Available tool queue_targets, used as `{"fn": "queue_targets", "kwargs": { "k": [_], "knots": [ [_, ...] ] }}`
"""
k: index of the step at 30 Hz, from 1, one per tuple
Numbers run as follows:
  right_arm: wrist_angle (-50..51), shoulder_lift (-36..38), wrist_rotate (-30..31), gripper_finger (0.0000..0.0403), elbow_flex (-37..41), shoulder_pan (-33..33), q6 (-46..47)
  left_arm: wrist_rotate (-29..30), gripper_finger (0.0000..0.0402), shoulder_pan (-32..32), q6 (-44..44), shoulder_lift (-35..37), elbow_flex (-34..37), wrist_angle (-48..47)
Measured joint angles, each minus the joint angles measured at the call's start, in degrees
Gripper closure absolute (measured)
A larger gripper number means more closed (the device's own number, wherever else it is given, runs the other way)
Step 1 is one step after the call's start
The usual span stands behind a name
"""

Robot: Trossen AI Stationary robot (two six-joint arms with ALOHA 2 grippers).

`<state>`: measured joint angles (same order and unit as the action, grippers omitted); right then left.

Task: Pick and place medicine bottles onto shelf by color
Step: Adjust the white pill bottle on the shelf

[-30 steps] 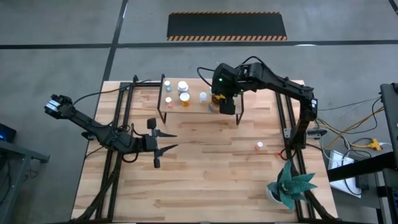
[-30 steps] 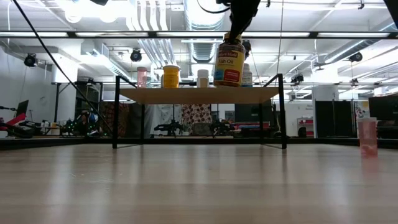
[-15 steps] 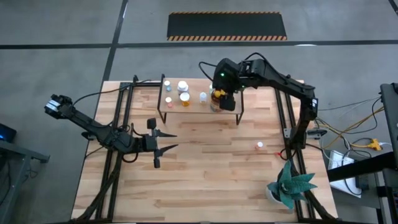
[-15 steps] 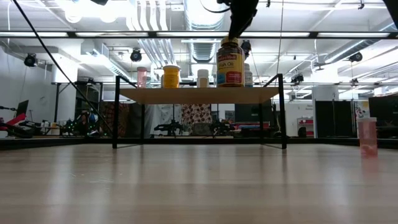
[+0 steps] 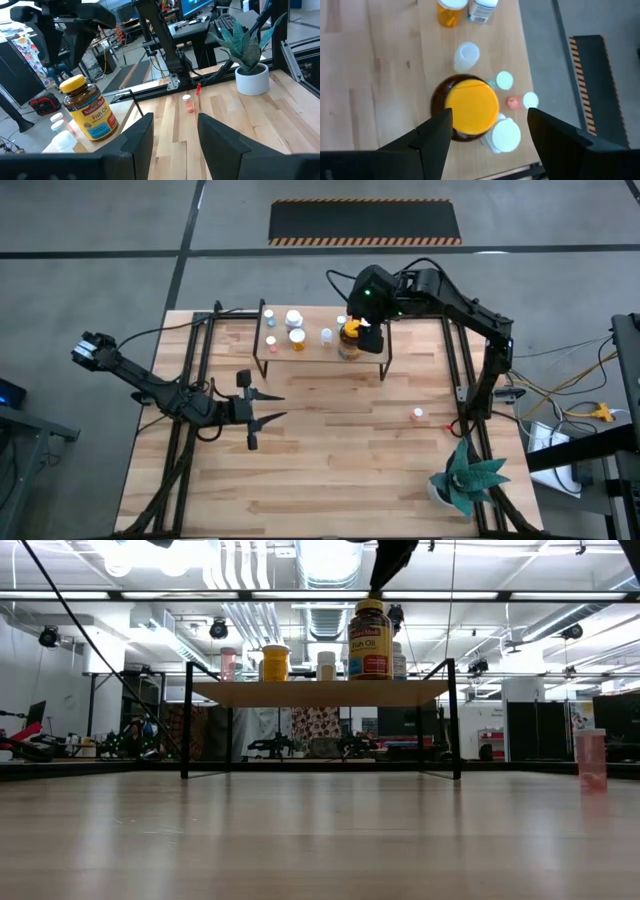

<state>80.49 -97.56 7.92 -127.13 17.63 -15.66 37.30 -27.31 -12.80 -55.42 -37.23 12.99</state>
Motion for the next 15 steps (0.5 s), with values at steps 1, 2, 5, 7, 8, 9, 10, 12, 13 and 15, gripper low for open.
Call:
{"fn": "queue_targets", "kwargs": {
  "k": [1, 2, 5, 7, 8, 9, 10, 12, 13, 15],
  "knots": [
    [0.0, 0.2, 0.8, 0.0159, 0.2, 0.0, 0.0, 0.0, 0.0265, 0.0, 0.0, 0.0, 0.0, 0.0],
    [0.2, 0.5, 1.8, 0.0166, 0.2, 0.0, 0.0, 0.0, 0.0265, 0.0, 0.0, 0.0, 0.0, 0.0],
    [0.4, 1.7, 4.0, 0.0202, 0.6, 0.4, 0.4, -0.1, 0.0265, 0.0, 0.0, 0.0, -0.2, 0.0],
    [1.0, 2.5, 4.1, 0.0233, 0.7, 1.3, 0.7, -0.1, 0.0265, 0.0, 0.0, 0.0, -0.2, 0.0],
    [1.4, 2.9, 4.1, 0.0249, 0.8, 1.9, 0.9, -0.1, 0.0265, 0.0, -0.1, 0.0, -0.2, 0.0],
    [2.0, 3.3, 4.1, 0.0266, 0.8, 2.6, 1.1, -0.1, 0.0265, 0.0, -0.1, 0.0, -0.2, 0.0],
    [2.3, 3.8, 3.6, 0.0283, 1.0, 3.3, 1.1, -0.1, 0.0265, 0.0, -0.1, 0.0, -0.2, 0.0],
    [2.2, 4.5, 0.9, 0.0313, 1.7, 4.9, 1.4, -0.1, 0.0265, 0.0, -0.1, 0.0, -0.2, 0.0],
    [1.9, 4.8, -1.2, 0.0327, 2.2, 5.7, 1.6, -0.1, 0.0265, 0.0, -0.1, 0.0, -0.3, 0.0],
    [0.7, 5.3, -5.2, 0.0352, 3.8, 7.0, 1.6, 0.0, 0.0265, 0.0, -0.2, 0.0, -0.3, 0.0]
  ]
}}
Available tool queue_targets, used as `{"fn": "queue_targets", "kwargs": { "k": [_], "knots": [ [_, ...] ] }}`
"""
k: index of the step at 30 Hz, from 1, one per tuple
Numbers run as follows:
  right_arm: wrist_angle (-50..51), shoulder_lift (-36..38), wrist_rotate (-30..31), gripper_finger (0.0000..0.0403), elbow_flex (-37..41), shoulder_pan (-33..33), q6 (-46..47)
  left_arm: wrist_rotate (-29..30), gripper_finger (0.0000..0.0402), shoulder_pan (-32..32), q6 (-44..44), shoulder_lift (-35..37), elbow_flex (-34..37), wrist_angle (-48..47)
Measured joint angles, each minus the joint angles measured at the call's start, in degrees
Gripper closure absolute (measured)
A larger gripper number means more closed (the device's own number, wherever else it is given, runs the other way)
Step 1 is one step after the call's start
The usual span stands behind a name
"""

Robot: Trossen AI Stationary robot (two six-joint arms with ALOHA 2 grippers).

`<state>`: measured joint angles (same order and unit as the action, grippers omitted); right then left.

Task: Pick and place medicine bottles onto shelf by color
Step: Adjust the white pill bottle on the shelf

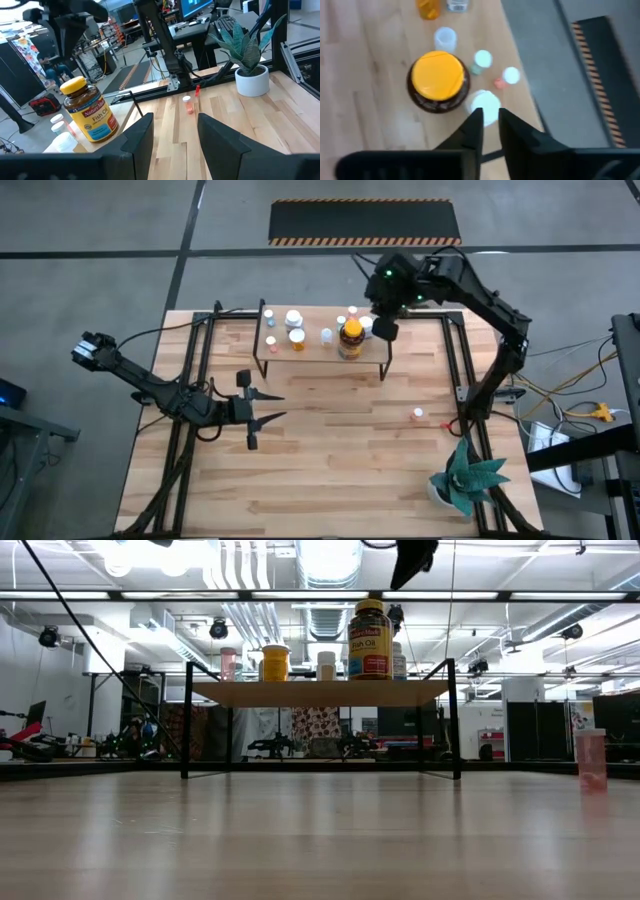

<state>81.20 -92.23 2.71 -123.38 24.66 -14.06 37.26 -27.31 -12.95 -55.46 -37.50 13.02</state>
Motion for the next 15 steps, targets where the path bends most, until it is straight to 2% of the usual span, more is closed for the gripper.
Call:
{"fn": "queue_targets", "kwargs": {
  "k": [5, 15],
  "knots": [
    [-6.1, 1.4, -3.2, 0.039, 7.9, 1.7, -1.0, 0.0, 0.0265, 0.0, 0.0, 0.0, 0.0, 0.0],
    [-17.8, 6.2, -3.2, 0.0394, 23.6, 5.0, -2.0, 0.1, 0.0265, 0.0, 0.0, 0.0, 0.0, -0.1]
  ]
}}
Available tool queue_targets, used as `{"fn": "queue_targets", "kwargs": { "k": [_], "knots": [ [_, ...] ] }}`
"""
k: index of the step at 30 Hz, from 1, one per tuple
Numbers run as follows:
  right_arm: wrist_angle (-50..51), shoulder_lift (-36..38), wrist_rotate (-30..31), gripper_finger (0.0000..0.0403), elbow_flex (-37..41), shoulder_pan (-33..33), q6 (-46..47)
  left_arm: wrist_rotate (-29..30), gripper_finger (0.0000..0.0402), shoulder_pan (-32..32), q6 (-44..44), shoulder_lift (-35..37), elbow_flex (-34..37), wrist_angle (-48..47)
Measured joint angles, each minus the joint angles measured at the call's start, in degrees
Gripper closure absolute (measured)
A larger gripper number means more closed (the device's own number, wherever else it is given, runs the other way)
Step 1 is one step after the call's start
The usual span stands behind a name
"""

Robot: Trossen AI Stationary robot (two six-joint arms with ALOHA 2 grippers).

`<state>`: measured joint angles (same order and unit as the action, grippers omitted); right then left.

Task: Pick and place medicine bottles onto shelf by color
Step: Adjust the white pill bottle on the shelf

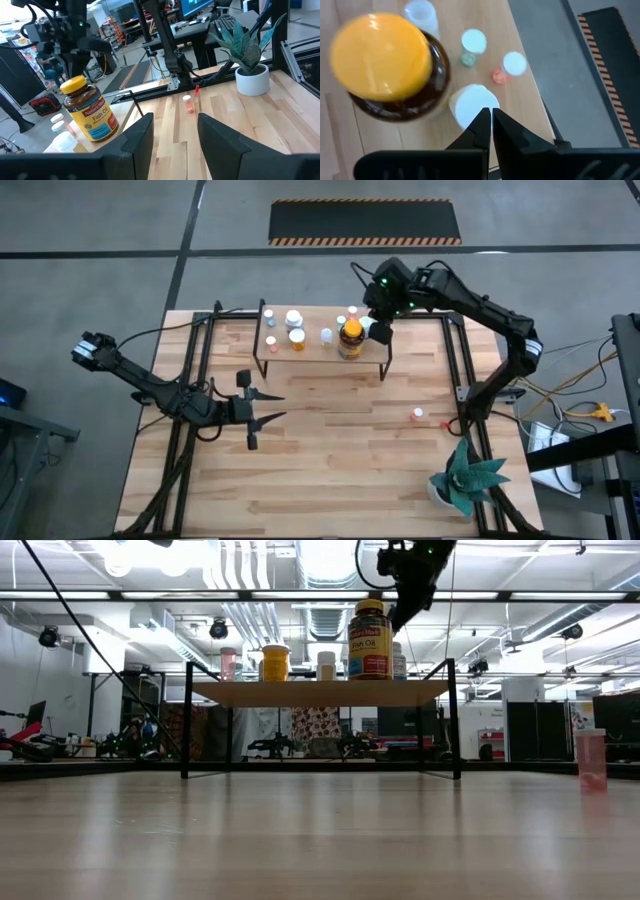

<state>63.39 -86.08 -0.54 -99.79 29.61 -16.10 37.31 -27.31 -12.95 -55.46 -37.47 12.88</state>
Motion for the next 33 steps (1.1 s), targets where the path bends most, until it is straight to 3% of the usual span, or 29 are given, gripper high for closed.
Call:
{"fn": "queue_targets", "kwargs": {
  "k": [9, 19, 33],
  "knots": [
    [-9.7, 3.3, -2.6, 0.0394, 9.3, 1.2, 0.3, 0.1, 0.0265, 0.0, 0.0, 0.0, 0.0, 0.1],
    [-11.9, 3.6, -2.9, 0.0394, 12.4, 1.2, 0.1, 0.1, 0.0265, 0.0, 0.0, 0.0, 0.0, 0.1],
    [-10.2, 3.9, 4.0, 0.0394, 12.5, 1.4, -0.8, 0.1, 0.0265, 0.0, 0.1, 0.0, 0.0, 0.1]
  ]
}}
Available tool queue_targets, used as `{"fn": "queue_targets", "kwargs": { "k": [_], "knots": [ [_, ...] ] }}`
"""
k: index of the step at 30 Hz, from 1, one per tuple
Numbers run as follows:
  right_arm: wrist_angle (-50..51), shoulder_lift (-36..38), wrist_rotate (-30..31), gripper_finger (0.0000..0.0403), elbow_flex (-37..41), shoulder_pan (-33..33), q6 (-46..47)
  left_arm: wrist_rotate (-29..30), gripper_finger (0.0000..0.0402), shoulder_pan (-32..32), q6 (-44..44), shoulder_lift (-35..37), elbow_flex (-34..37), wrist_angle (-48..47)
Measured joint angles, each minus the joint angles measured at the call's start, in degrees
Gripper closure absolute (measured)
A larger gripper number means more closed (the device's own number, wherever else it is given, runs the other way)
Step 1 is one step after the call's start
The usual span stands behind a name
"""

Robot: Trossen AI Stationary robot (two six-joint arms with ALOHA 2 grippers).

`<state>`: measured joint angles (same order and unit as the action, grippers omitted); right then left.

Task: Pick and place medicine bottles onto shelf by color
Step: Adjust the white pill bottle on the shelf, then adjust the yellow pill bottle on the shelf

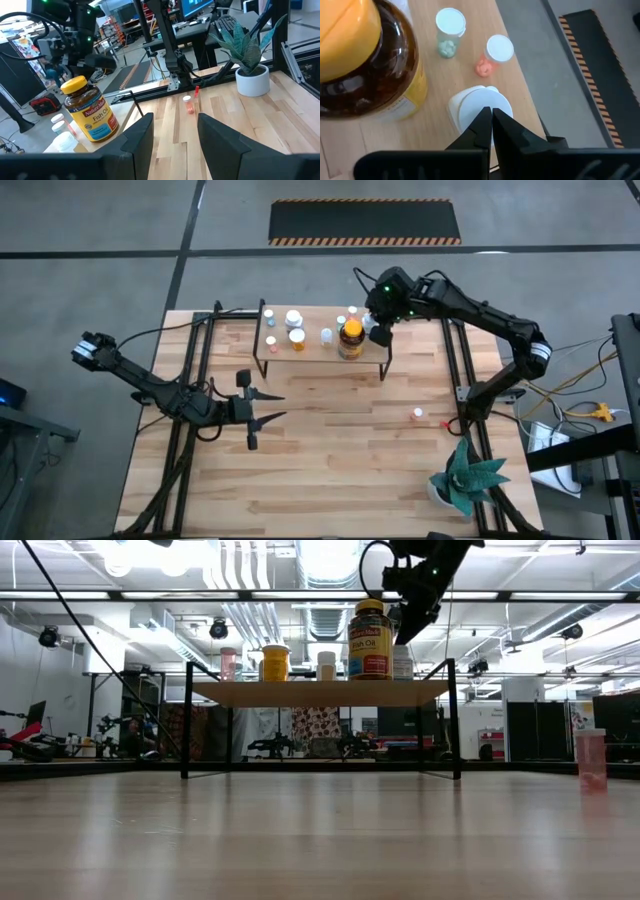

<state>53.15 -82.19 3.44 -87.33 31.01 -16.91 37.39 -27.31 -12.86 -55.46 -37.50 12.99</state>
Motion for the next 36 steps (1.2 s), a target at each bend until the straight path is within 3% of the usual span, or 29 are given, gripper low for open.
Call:
{"fn": "queue_targets", "kwargs": {
  "k": [9, 16, 27, 36],
  "knots": [
    [0.6, 2.1, -0.8, 0.0394, -4.3, 0.0, -0.2, 0.0, 0.0265, 0.0, 0.0, 0.0, -0.1, 0.0],
    [-5.2, 5.2, -11.1, 0.0394, -5.3, -2.4, 2.8, -0.1, 0.0265, 0.0, 0.0, 0.0, -0.1, 0.1],
    [-10.5, 2.0, -11.6, 0.0394, -5.1, -6.9, 1.9, -0.1, 0.0265, 0.0, 0.0, 0.0, -0.1, 0.3],
    [-7.8, -0.7, -11.4, 0.0394, -5.2, -6.9, 0.5, -0.1, 0.0265, 0.0, -0.1, 0.0, -0.1, 0.2]
  ]
}}
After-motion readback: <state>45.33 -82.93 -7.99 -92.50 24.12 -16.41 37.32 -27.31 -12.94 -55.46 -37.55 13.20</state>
